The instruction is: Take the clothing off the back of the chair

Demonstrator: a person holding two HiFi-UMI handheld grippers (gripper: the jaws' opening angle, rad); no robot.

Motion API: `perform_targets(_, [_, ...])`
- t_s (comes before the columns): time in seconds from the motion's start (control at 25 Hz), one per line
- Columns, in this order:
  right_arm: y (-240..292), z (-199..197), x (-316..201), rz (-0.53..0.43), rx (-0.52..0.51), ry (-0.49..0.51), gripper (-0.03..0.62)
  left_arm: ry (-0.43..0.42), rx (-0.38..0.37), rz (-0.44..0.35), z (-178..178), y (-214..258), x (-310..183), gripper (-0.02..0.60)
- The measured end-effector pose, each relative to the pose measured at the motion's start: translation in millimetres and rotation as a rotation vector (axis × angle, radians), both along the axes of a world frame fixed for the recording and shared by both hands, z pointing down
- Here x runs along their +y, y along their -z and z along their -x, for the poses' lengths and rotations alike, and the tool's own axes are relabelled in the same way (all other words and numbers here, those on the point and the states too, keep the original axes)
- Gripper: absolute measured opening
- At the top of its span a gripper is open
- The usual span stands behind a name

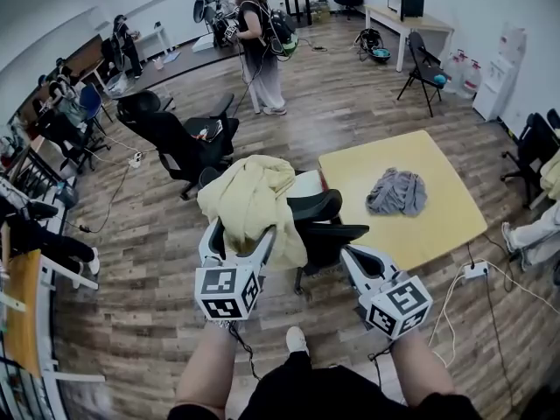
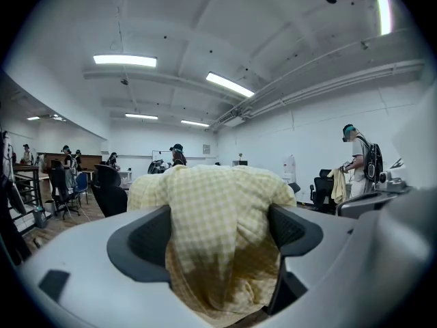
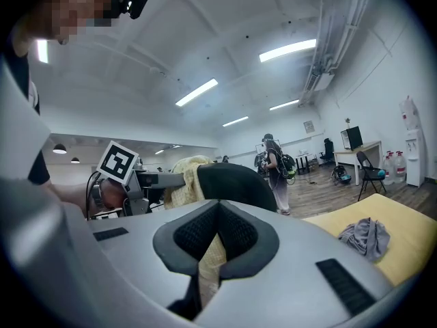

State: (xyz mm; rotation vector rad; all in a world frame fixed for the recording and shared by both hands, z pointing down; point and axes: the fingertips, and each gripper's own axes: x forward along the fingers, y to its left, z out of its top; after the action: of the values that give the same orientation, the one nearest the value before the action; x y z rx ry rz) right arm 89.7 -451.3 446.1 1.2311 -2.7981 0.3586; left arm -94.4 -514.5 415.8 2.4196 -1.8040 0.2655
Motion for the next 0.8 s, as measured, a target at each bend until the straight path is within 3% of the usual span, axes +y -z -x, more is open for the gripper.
perform_targets(0.08, [-1,-2,1,-0.003,0.001,0.001,0.012,0.000,-0.004,0.001,-2,0,2,0.454])
perform_targets(0.4, [4,-15,11,-0.006,0.004,-0.010,0.012,0.031,-0.026,0.013,-4,4,16,0.228])
perform_targets(0.52, [7,-21,16,-0.011,0.000,-0.010,0.012,0.044,-0.028,0.017,-5,5,21,0.174])
perform_targets(0.8, [13,-35,30,-0.017,-0.015,-0.017,0.012,0.070,-0.001,-0.011,-7,19,39,0.141])
